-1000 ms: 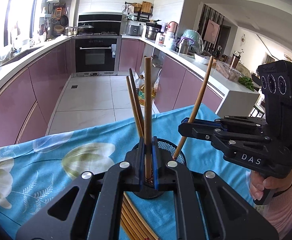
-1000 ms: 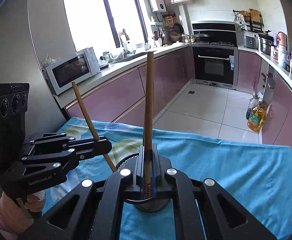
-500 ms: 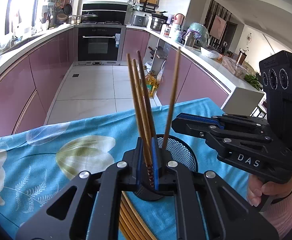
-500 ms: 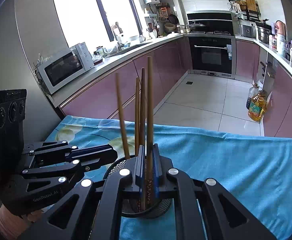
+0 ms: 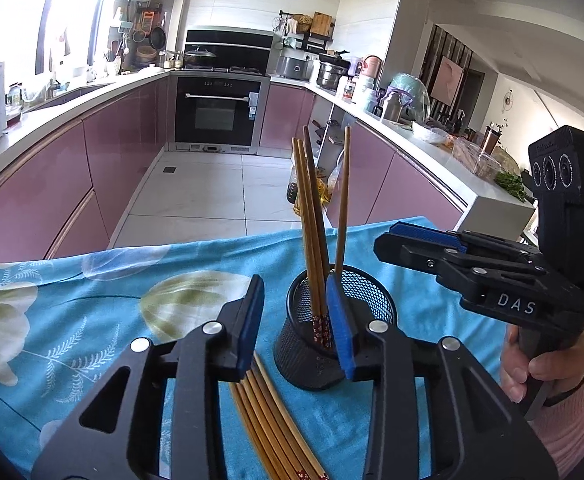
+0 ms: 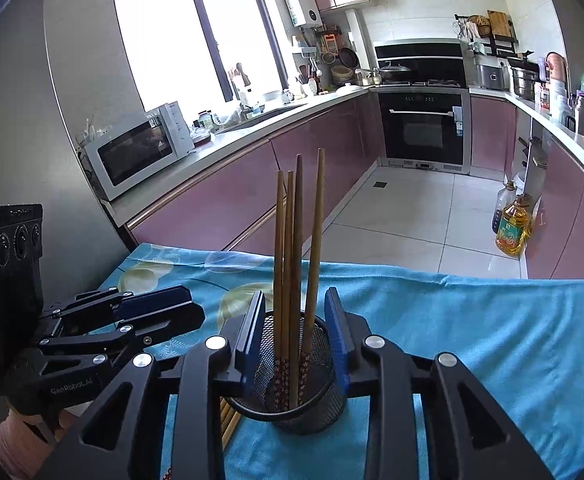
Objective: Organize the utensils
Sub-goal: 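Withdraw both open tools from the cup toward the chopstick bundle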
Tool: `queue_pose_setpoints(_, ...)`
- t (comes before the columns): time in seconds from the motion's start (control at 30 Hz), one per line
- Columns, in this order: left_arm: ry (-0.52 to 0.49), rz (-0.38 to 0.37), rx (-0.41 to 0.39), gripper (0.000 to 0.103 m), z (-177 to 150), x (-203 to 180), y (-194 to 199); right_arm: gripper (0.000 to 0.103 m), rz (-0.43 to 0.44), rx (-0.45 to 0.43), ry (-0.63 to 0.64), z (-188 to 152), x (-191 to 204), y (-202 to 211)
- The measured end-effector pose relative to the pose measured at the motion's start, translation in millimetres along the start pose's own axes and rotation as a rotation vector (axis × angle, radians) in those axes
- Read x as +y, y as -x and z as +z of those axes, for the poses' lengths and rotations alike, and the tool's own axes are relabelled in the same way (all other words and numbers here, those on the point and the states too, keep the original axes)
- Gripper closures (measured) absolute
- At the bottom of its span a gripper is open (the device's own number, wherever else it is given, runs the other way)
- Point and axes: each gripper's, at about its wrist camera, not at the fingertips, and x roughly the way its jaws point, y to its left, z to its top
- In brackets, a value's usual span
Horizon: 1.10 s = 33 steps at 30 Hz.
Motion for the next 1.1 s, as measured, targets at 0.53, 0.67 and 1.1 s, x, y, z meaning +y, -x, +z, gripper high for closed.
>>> queue_pose_setpoints(0.53,-0.007,0.122,0.018,0.039,-72,17,41,0.059,0.053,0.101,0.114,-88,48,5)
queue_pose_setpoints(0.67,0.009,0.158,0.071,0.039,-98,24,33,0.059,0.051,0.165,0.086,-108,48,-10)
queue_pose_setpoints(1.1,0.036,0.183,0.175,0.038,-141,32,20,0.059,0.032,0.24,0.084,-132,62,-28)
